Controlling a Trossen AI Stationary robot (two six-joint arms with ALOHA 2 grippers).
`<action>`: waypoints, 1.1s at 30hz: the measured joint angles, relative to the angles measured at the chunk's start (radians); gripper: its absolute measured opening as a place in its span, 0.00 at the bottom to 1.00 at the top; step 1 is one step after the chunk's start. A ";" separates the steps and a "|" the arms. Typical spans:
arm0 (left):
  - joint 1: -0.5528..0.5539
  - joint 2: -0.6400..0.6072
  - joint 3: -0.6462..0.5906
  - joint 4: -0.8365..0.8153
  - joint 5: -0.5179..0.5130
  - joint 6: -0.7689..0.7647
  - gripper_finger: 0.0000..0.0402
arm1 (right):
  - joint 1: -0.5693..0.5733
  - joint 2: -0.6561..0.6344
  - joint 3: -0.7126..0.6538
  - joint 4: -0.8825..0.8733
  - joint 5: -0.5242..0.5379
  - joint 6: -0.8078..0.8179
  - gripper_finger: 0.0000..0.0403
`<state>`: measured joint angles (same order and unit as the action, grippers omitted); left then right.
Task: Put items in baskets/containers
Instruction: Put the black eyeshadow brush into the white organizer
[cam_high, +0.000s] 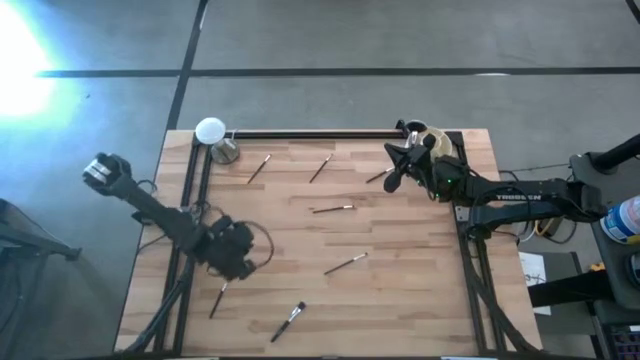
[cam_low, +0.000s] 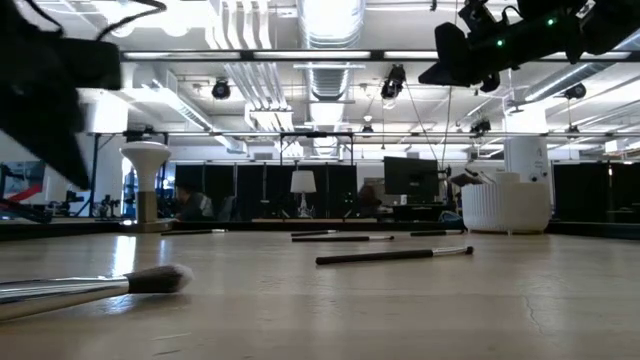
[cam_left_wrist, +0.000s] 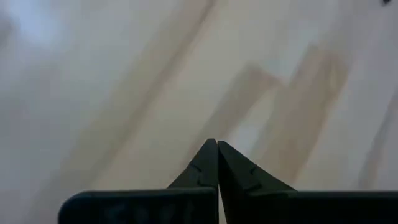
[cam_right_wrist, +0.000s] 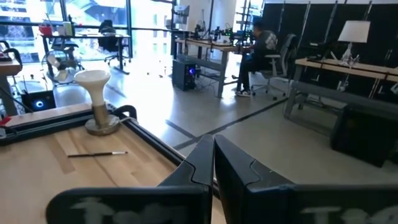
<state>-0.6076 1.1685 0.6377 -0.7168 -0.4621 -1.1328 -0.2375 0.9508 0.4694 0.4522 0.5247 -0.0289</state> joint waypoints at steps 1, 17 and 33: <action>-0.037 0.017 0.014 -0.040 0.002 -0.070 0.00 | 0.000 0.000 0.000 0.000 0.000 0.002 0.02; -0.184 0.259 0.134 -0.180 0.306 -0.500 0.22 | 0.000 0.000 0.001 -0.004 -0.002 0.007 0.02; -0.236 0.275 0.059 -0.072 0.325 -0.657 0.27 | 0.002 0.000 0.002 -0.006 -0.002 -0.001 0.02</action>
<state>-0.8440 1.4436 0.6968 -0.7886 -0.1371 -1.7897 -0.2356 0.9512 0.4709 0.4458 0.5228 -0.0296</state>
